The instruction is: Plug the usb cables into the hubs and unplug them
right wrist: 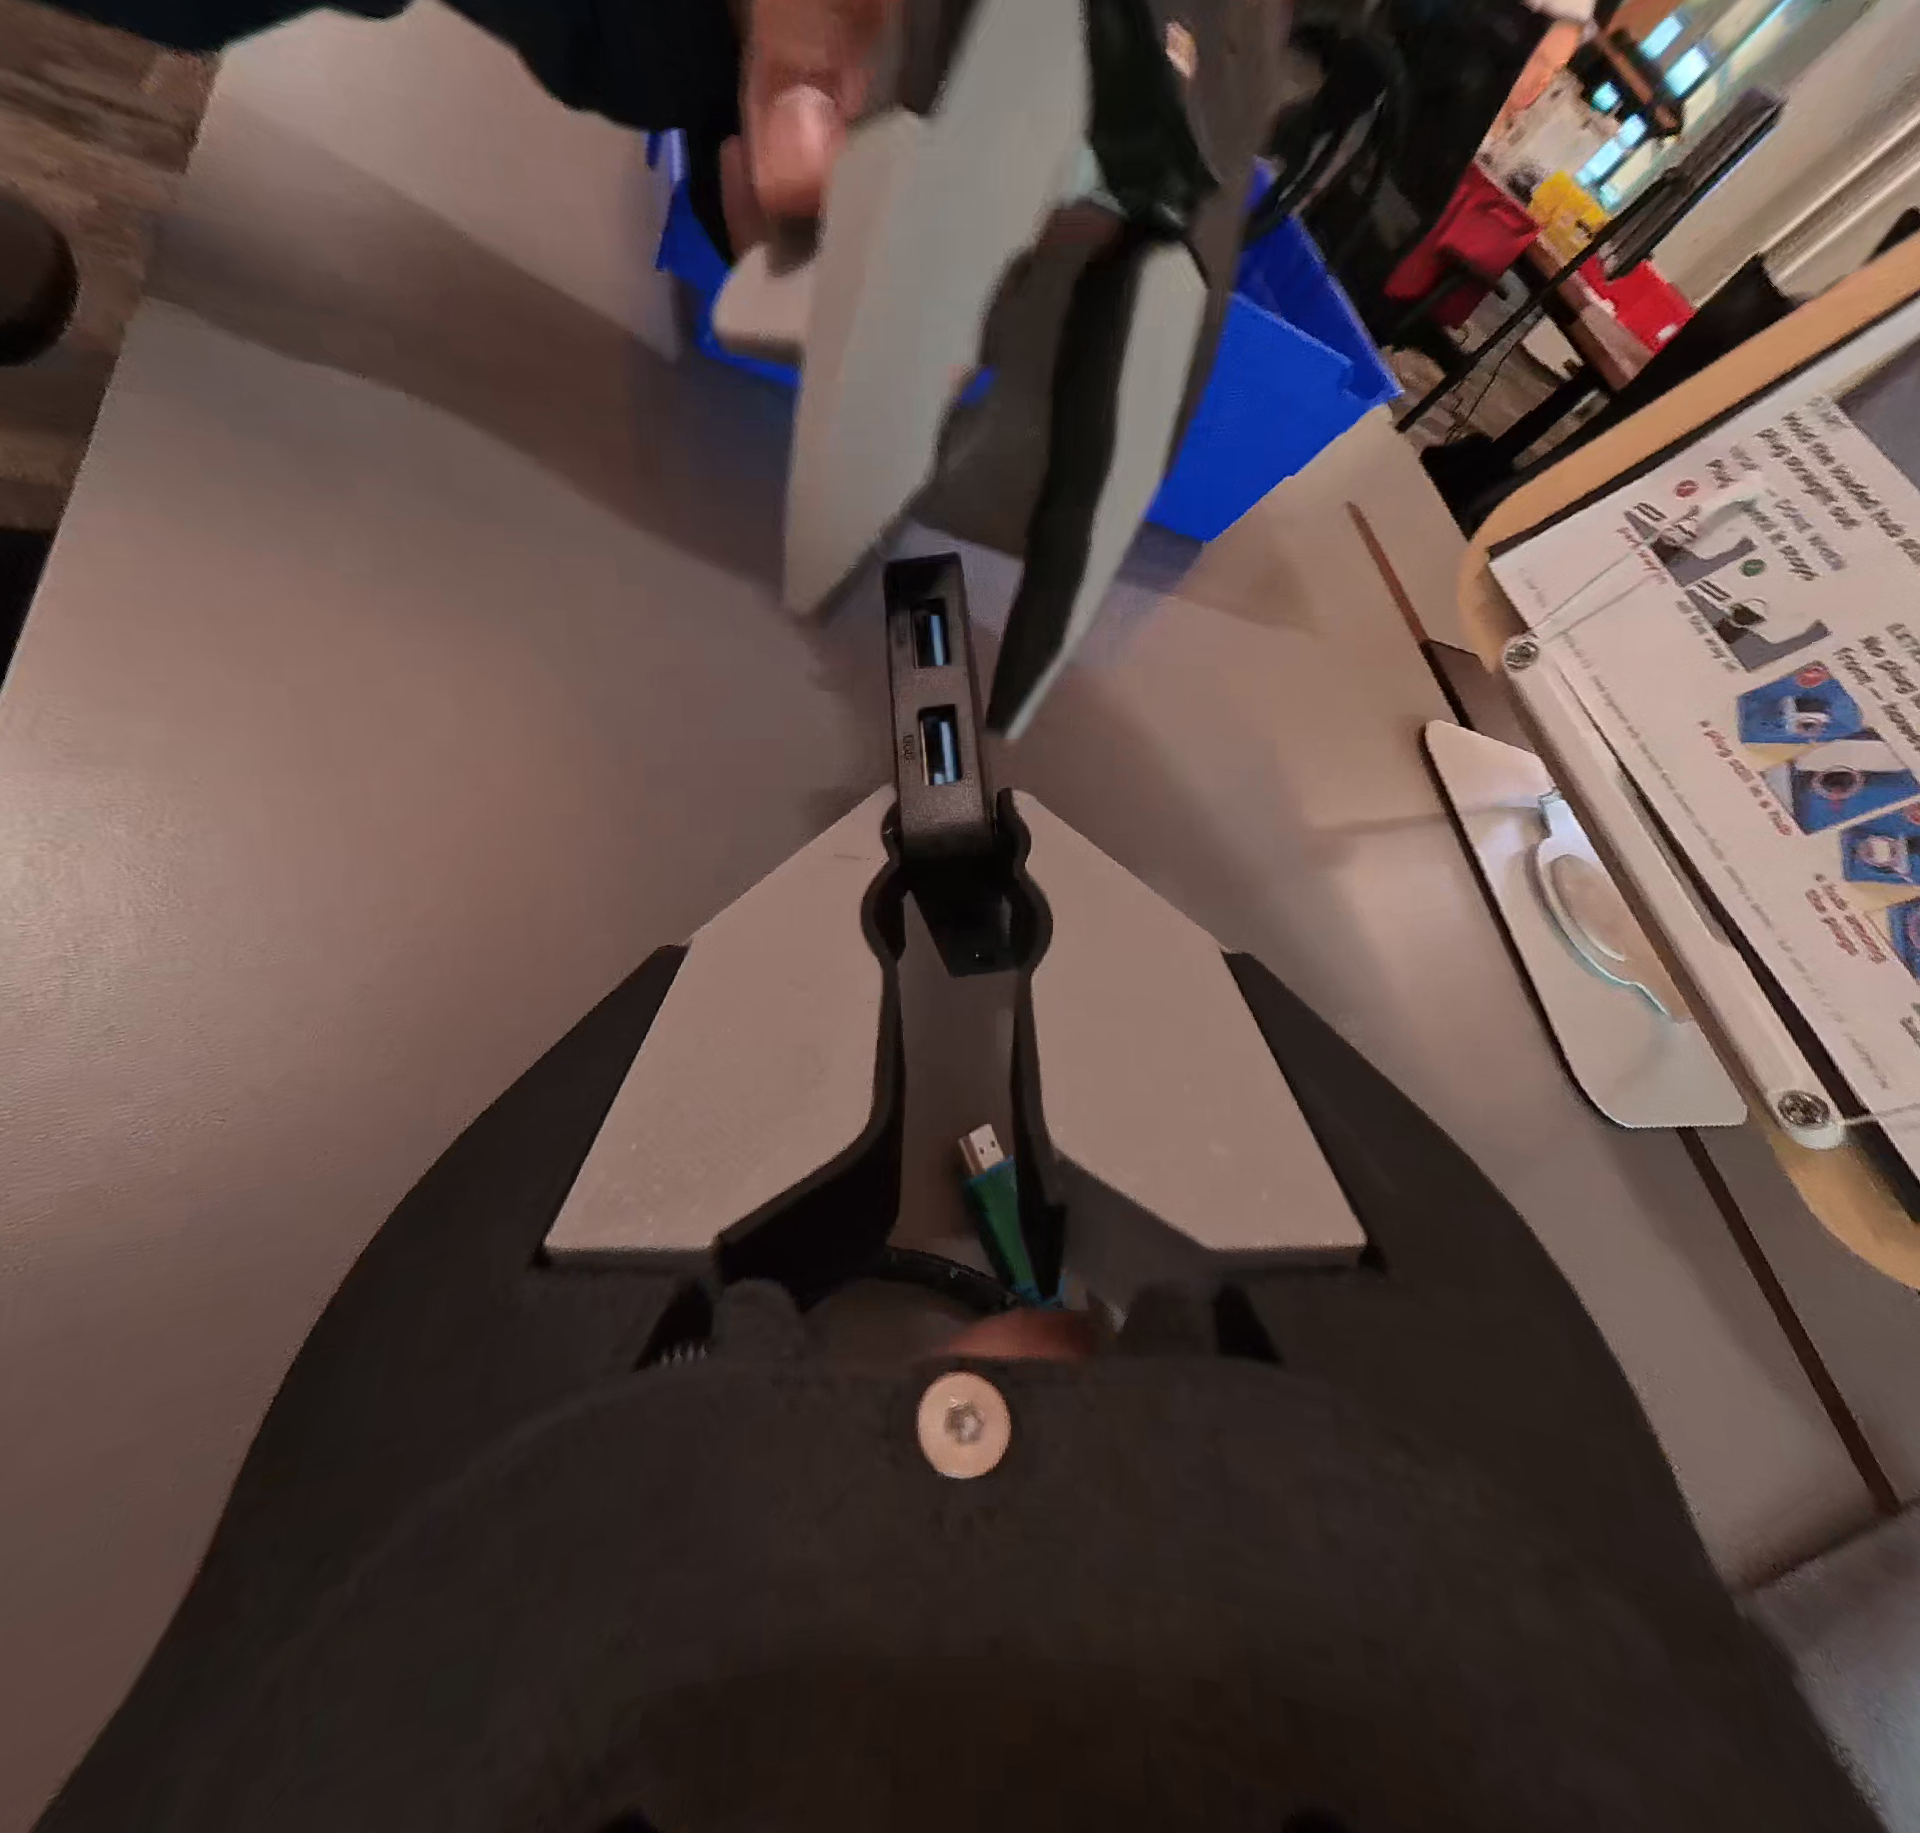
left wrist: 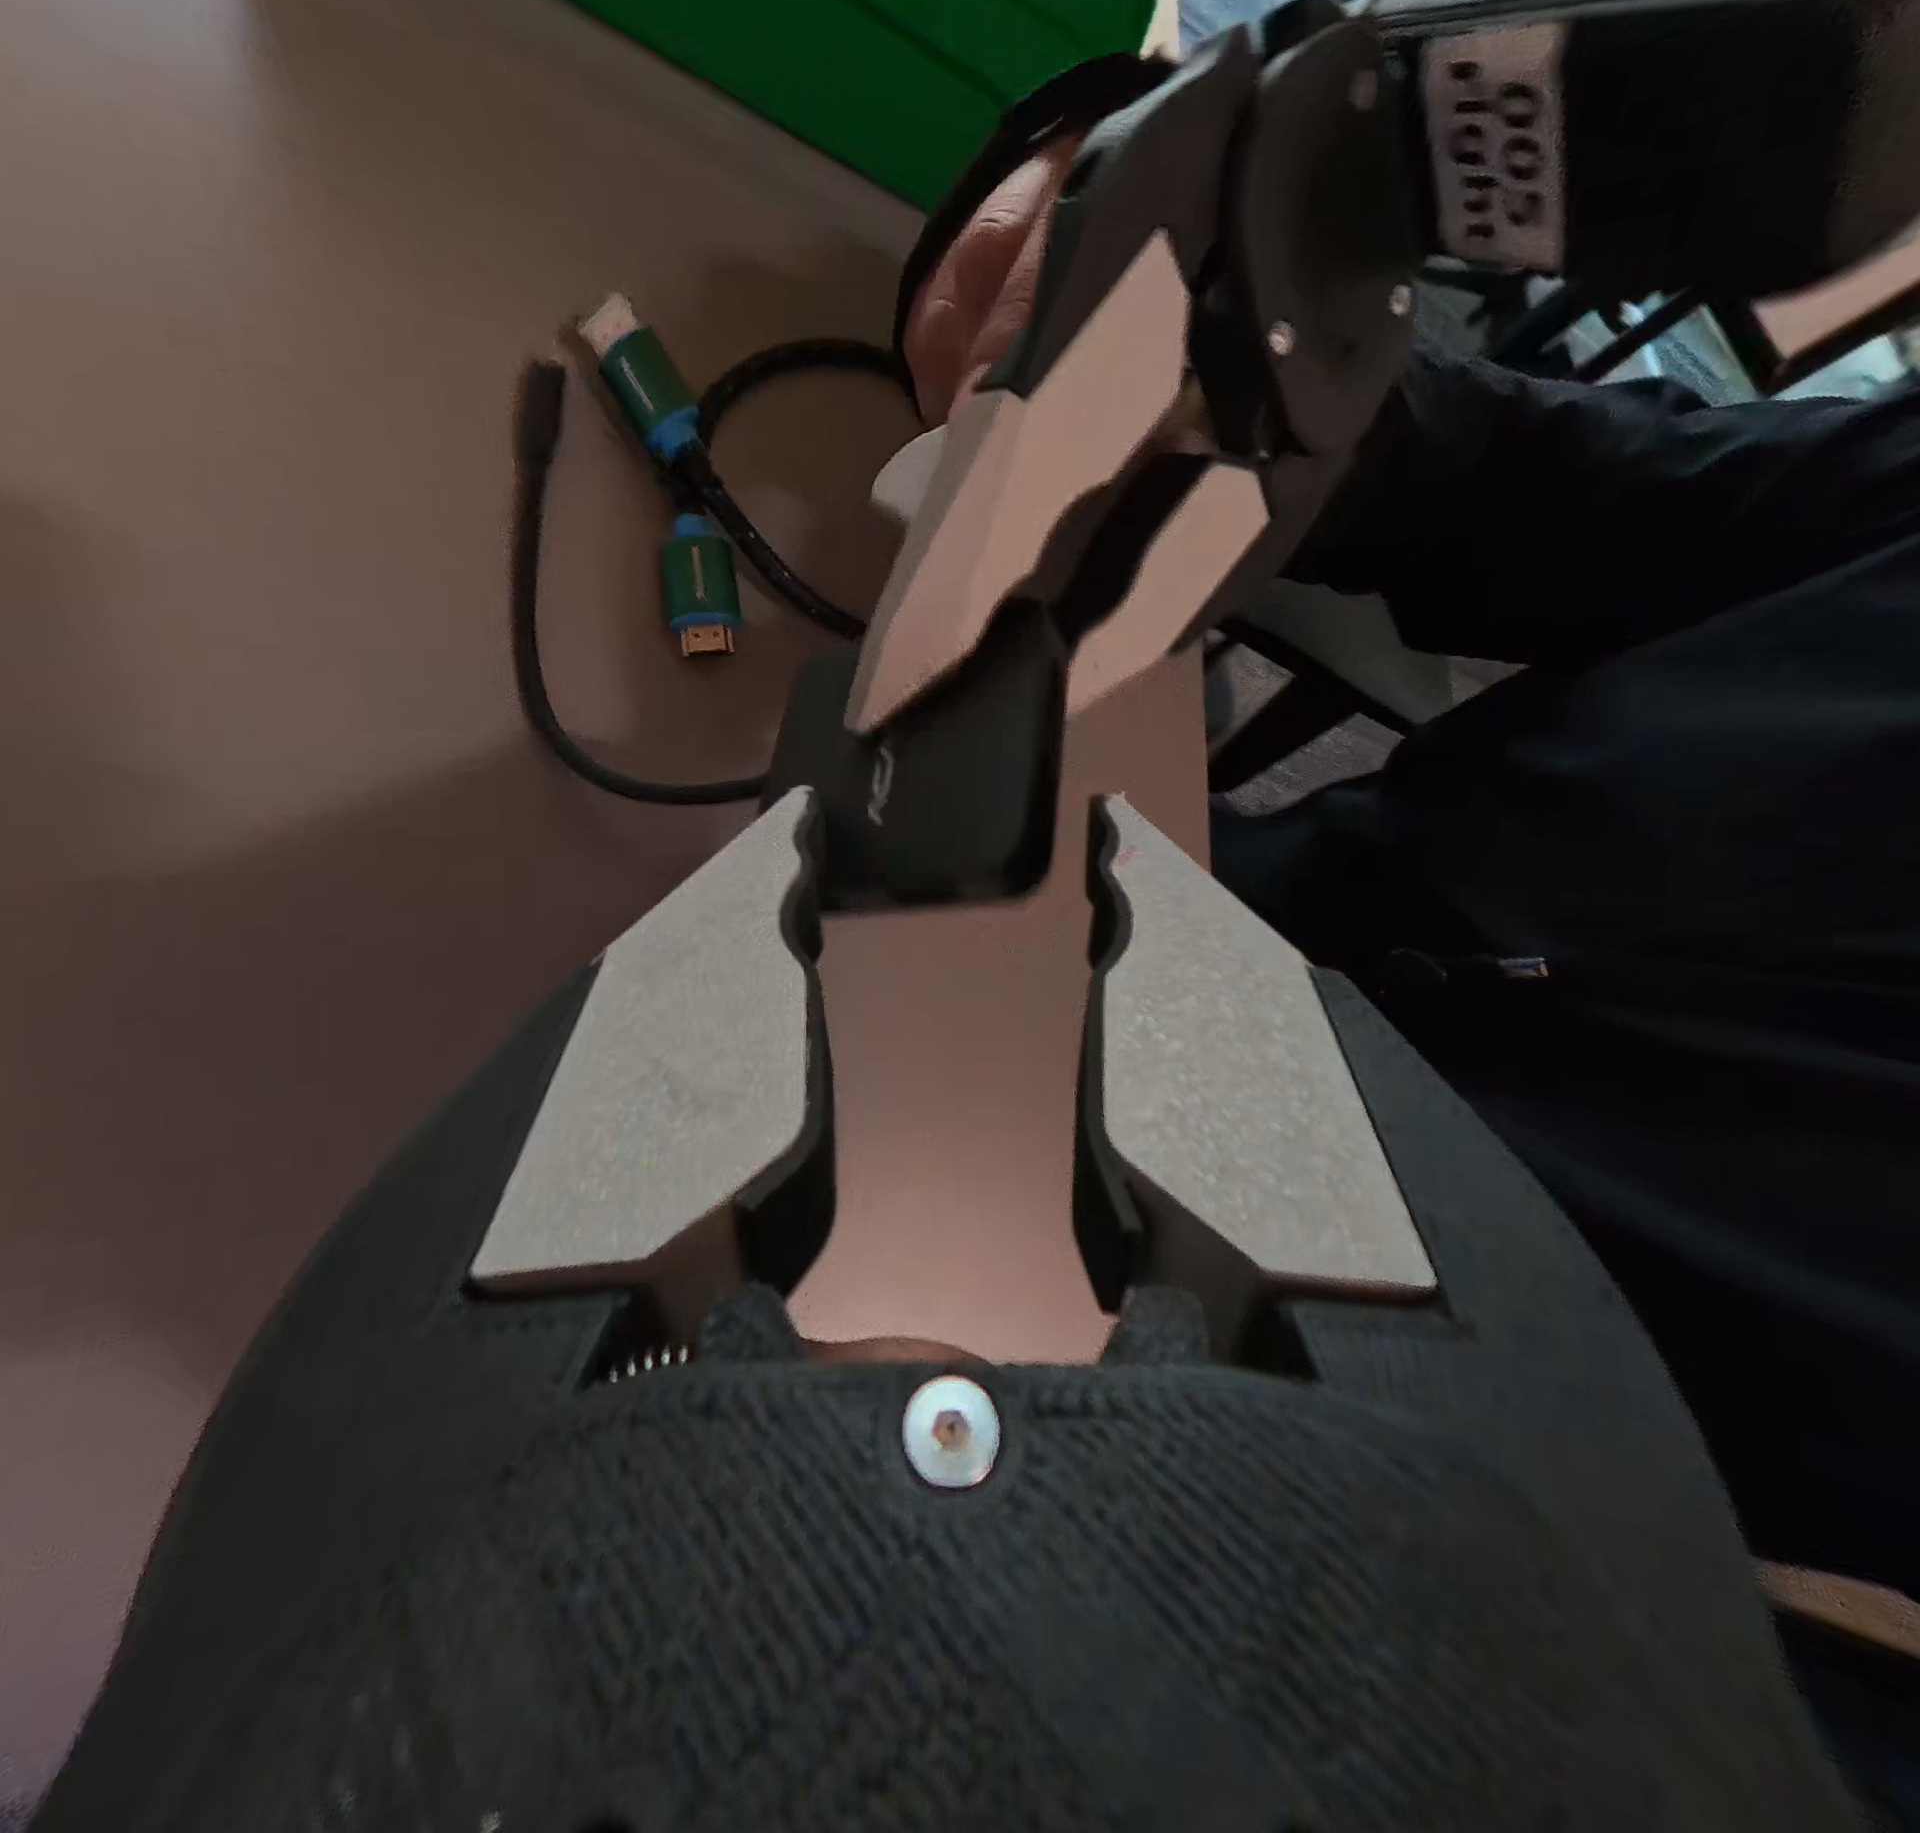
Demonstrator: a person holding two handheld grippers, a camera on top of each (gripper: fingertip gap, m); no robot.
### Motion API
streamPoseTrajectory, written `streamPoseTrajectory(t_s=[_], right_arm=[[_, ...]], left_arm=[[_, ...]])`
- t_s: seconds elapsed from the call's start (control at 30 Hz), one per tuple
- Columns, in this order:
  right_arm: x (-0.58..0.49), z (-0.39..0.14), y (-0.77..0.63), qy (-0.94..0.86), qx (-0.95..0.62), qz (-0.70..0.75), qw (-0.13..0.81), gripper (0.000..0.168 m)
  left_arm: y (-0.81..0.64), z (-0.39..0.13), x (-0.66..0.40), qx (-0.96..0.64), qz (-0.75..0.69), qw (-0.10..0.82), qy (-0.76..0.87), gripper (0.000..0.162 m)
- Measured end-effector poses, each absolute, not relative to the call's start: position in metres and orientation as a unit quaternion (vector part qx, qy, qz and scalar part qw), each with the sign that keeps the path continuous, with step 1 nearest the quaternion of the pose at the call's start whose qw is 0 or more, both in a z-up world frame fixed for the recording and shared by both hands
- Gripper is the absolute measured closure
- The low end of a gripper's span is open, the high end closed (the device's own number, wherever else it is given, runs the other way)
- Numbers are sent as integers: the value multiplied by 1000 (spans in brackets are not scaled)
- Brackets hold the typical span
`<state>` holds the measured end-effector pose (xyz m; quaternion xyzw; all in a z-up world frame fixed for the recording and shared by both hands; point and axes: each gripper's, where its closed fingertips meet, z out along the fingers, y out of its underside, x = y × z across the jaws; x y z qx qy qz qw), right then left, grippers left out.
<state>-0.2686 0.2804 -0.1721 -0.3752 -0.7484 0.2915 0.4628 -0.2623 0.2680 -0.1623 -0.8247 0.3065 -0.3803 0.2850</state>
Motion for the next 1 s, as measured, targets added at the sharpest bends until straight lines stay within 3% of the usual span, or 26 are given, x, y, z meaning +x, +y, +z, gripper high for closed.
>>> streamPoseTrajectory(t_s=[0.33,0.43,0.57,0.7,0.83,1.0], right_arm=[[-257,-159,283,-725,-362,374,452,157],[-255,-164,281,-730,-360,373,446,157],[-255,-161,287,-707,-378,409,436,157],[-259,-157,291,-690,-390,430,432,154],[-258,-152,302,-664,-422,447,425,128],[-251,-140,302,-627,-439,489,418,130]], left_arm=[[286,-160,-264,-755,-134,520,377,102],[287,-146,-257,-702,-125,580,394,120],[289,-158,-255,-703,-141,572,399,145],[291,-157,-258,-696,-134,583,397,147],[292,-129,-264,-654,-159,652,348,151],[277,-86,-274,-576,-233,725,296,150]])
